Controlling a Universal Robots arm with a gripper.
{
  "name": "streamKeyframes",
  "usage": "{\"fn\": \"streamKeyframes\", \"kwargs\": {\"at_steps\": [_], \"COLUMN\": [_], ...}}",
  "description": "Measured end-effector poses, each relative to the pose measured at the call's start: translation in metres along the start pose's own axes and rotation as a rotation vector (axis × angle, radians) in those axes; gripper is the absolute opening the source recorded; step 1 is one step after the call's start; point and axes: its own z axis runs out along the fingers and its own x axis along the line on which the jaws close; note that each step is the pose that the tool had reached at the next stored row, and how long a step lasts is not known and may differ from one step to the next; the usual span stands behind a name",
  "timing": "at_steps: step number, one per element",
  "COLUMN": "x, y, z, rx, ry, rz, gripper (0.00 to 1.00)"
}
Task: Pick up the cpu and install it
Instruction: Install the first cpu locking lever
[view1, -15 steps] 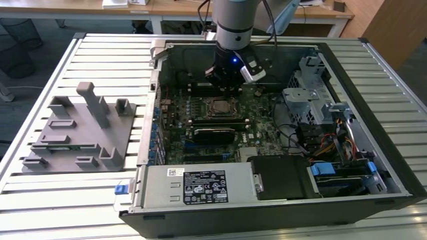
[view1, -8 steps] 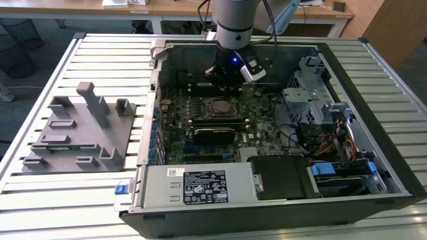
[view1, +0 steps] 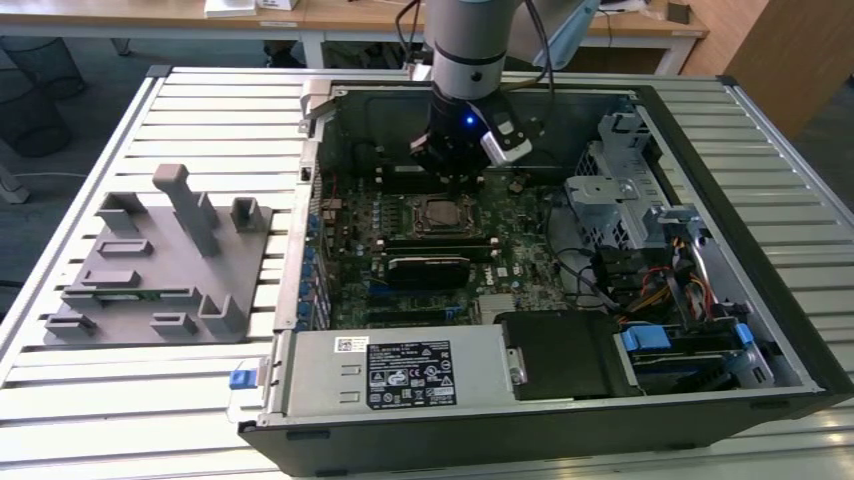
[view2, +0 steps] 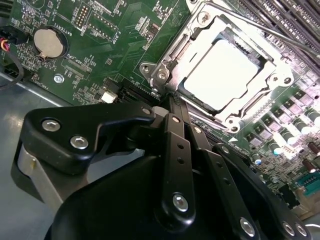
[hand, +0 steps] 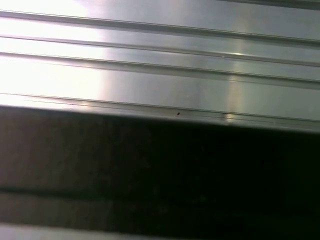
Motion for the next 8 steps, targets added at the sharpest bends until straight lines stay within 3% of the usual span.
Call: {"fn": "streamKeyframes", "kwargs": {"at_steps": [5, 8], "x": [0.0001, -0.0001], "y": [-0.0003, -0.0002], "z": [0.0026, 0.0047], "rx": [0.0219, 0.0291], "ry": [0.0033, 0.004], "rz": [0.0, 0.0], "gripper": [0.11, 0.11]}}
